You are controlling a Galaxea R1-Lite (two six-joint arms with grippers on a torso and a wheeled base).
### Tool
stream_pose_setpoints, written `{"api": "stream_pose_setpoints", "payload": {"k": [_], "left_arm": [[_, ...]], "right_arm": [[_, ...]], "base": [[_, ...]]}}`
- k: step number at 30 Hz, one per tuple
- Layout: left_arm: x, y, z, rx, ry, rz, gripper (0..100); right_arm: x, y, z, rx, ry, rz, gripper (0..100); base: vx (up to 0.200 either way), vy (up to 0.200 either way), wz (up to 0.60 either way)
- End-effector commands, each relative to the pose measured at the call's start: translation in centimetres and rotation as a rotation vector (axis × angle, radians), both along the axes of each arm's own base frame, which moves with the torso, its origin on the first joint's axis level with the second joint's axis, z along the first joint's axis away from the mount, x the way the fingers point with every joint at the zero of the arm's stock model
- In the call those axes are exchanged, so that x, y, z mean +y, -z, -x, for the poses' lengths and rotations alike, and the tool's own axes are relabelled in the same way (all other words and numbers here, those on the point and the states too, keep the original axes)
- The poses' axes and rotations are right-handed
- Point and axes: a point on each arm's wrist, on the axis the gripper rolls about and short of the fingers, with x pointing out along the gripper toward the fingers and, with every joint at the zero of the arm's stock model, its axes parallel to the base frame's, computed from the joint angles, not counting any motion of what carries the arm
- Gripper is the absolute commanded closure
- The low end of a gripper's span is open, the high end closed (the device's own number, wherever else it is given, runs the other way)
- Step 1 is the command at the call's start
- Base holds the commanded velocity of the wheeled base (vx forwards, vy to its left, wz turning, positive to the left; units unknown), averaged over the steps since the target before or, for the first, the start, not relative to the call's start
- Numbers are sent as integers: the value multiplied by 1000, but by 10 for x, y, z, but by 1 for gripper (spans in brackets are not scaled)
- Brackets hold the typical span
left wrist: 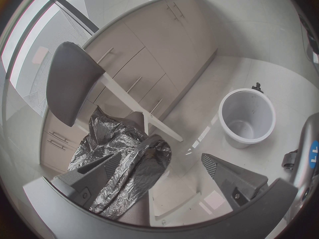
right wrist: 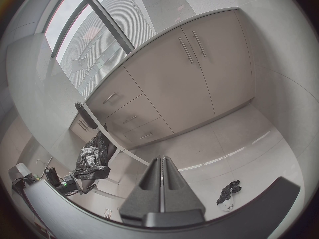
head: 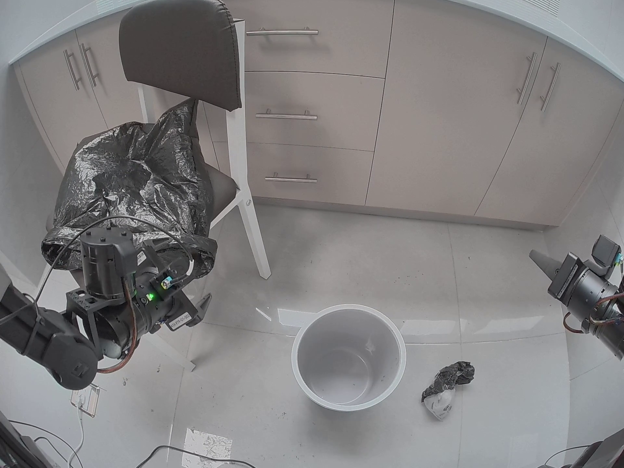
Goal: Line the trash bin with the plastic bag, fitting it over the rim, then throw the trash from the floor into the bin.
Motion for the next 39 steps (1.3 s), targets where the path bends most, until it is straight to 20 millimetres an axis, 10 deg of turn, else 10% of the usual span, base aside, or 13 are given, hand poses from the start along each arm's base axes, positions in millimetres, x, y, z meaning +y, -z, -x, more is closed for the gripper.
{"api": "stream_pose_setpoints", "payload": {"k": [1,31,32,39], "left_arm": [[15,10,-40,-2,-68,-67,0],[27,17,-111,-54,-123,-66,0],[27,17,-111,-55,-123,-66,100],[26,13,-110,-59,-136,-9,100]], "right_arm": [[-1,2,5,-2,0,3,100],[1,13,-4,53,0,12,100],[1,13,-4,53,0,12,100],[1,12,-3,51,0,12,100]], "base": [[0,0,0],[0,0,0],[0,0,0],[0,0,0]]}}
